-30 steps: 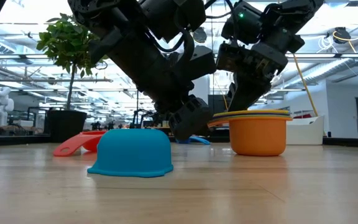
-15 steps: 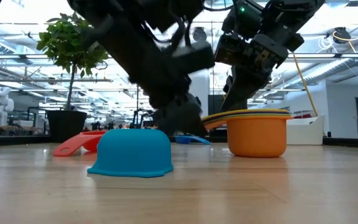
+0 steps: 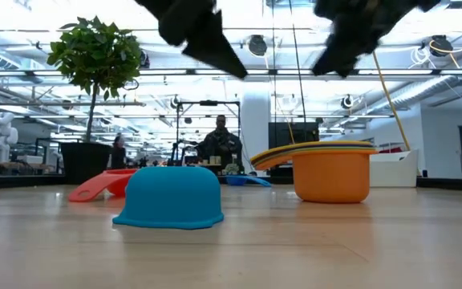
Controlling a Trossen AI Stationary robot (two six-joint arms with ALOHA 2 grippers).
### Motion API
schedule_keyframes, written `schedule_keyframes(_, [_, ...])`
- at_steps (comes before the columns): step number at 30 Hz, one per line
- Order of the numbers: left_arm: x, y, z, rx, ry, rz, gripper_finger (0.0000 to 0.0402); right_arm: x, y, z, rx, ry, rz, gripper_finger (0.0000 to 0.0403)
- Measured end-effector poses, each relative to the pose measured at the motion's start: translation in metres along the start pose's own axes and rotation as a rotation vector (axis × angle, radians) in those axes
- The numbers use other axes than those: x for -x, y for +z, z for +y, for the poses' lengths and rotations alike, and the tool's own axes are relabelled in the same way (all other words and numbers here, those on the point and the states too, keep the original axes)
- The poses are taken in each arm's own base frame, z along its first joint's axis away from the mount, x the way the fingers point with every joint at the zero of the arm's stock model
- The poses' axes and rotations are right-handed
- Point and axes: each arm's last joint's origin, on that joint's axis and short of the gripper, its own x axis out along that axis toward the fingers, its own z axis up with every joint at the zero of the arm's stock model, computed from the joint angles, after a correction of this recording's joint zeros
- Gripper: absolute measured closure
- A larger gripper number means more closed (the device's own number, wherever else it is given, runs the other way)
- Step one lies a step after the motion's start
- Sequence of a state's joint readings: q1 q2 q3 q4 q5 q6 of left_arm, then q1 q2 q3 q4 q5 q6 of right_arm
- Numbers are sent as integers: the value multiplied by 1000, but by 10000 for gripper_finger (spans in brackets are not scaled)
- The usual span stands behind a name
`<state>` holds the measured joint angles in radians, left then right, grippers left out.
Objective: Nest measuring cups in basket
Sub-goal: Adjust the measuring cups
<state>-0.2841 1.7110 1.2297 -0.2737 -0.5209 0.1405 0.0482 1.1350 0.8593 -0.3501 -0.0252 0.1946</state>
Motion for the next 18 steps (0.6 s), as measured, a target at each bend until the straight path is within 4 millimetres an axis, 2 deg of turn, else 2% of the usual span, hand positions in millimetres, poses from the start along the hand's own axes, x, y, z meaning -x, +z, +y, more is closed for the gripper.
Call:
schedule_keyframes(4, [6,7,28,-7,-102,-88,165,22,-9,9,35,-35,21,403])
schedule_keyframes(7, [-1,11,54,109,-241,-176,128,31,-17,12,50,-37,8,403])
schedule_keyframes(9, [-10,5,64,139,-324,-168,94,35,-22,12,57,-32,0,403])
schedule_keyframes(14, [-50,-14,63,94,-373,-97,23,41,-30,10,57,-29,-14,403])
schedule_keyframes(18, [-79,-29,52,14,-377,-42,8,45,-31,9,56,-26,-29,403])
